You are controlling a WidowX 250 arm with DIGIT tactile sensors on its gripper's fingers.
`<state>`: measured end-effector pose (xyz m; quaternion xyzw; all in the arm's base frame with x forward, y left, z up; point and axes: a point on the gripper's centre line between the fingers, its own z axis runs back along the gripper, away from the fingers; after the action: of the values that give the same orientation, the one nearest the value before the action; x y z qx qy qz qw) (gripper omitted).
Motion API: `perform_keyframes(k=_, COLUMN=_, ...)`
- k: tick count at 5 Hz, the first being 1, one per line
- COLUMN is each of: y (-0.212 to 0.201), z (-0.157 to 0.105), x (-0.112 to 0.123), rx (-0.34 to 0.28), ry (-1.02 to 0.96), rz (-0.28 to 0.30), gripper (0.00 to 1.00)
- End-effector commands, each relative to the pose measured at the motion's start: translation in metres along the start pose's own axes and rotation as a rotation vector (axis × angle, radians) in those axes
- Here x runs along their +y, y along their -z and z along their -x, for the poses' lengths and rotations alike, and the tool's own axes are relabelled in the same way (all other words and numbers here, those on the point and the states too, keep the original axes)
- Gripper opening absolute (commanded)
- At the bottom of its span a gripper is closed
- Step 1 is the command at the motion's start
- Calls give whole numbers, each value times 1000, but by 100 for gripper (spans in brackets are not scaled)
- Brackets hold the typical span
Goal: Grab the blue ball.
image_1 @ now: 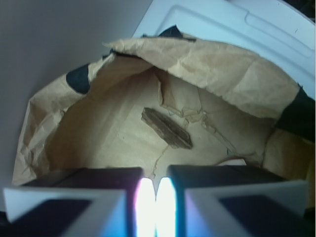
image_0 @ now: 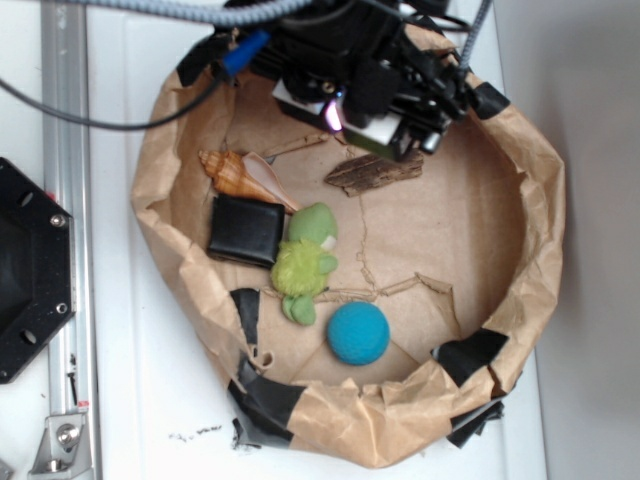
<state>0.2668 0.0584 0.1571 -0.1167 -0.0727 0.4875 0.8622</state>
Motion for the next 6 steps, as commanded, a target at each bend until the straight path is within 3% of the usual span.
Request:
perform_keyframes(k=1, y=47, z=46, x=-23, rx=140, ry=-139, rz=-70, gripper=100)
perform_keyframes(k=2, y=79, z=65, x=-29, rx=230, ry=-248, rz=-207, gripper=100)
perform_keyframes(k=3, y=110, z=91, x=-38, rx=329, ry=-246, rz=-193, gripper=100)
perform_keyframes(k=4, y=123, z=116, x=-39, rx=405, ry=-240, rz=-218, gripper=100)
perform_keyframes(k=5, y=127, z=126, x=-37, rx=434, ry=-253, rz=-209, gripper=89)
perform_keyframes(k=6, y=115, z=120, x=-32, rx=410, ry=-205, rz=-173, gripper=0)
